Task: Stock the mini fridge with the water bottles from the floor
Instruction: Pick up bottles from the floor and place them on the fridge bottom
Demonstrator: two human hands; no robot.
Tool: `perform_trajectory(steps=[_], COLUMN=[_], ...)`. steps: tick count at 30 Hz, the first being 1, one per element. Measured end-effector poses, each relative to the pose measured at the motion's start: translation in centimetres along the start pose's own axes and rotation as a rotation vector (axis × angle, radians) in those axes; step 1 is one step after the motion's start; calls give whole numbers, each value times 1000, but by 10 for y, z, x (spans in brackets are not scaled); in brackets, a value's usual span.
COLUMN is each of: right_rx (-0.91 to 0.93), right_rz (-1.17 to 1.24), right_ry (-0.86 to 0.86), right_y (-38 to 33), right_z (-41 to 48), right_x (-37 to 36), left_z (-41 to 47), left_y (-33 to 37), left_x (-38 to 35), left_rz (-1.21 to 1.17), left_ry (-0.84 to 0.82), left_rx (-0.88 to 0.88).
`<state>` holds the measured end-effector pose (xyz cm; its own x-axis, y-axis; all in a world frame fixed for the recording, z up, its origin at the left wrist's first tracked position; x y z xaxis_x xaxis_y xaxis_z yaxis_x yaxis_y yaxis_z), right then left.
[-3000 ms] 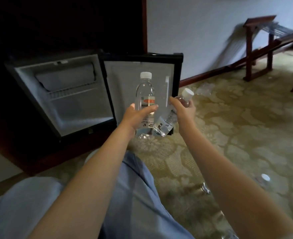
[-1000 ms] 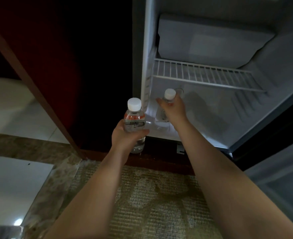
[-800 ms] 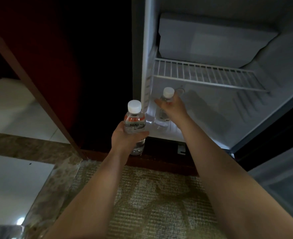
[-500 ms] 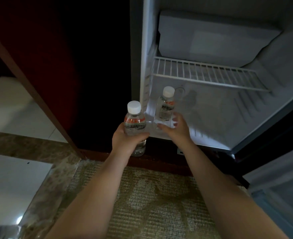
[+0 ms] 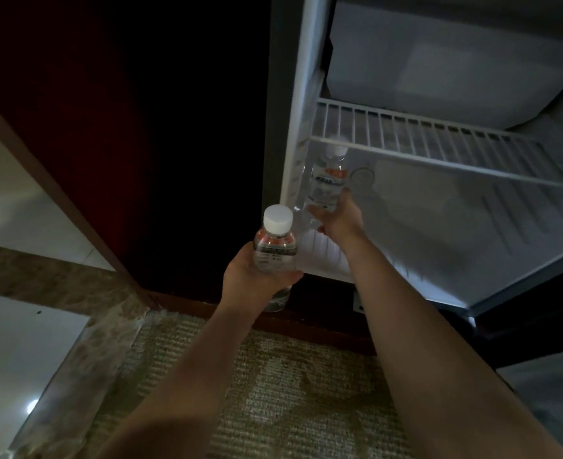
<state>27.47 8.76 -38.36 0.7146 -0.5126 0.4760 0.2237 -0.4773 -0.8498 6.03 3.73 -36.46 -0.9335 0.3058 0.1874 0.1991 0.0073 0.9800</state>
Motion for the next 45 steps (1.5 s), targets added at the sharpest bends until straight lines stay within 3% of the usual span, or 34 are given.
perform_trajectory(steps=[11,17,22,29,34,36,41,45], right_rx=[-57,-84,-125,-42,-69,-27,88,129], right_rz=[-6,320,373,411,433,320,128,248], right_ry=[0,-58,-34,-282,-822,-925,-668,-513], right_y=[-18,-6,14,6,14,17,30,33], right_z=[46,29,-5,-88,-140,-158,-177,-181], right_x=[-16,-12,-4,18,30,33,24,17], left_z=[6,1,-5,-16,-25,-30,-38,-41], left_y=[1,0,11,25,33,39,52,54], left_x=[7,10,13,11,7,4,-8,-22], left_rz=[-37,-25,-32,-95,-59,-48,-45,-71], left_ry=[10,-5,23,35,-29,-54,-81,-107], left_rx=[-32,-6,-33,-47,-45,-39,-73,-60])
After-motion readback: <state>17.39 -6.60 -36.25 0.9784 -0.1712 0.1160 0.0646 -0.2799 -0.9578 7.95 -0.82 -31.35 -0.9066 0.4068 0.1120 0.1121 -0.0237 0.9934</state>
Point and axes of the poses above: each hand's wrist, its own z-axis towards the middle knuckle, its own x-axis out of the back of the hand, y = z × x, the point moved 4 cm from there along z, towards the middle knuckle, and after that the axes turned 8 degrees about -x, right-handed, at the moved point
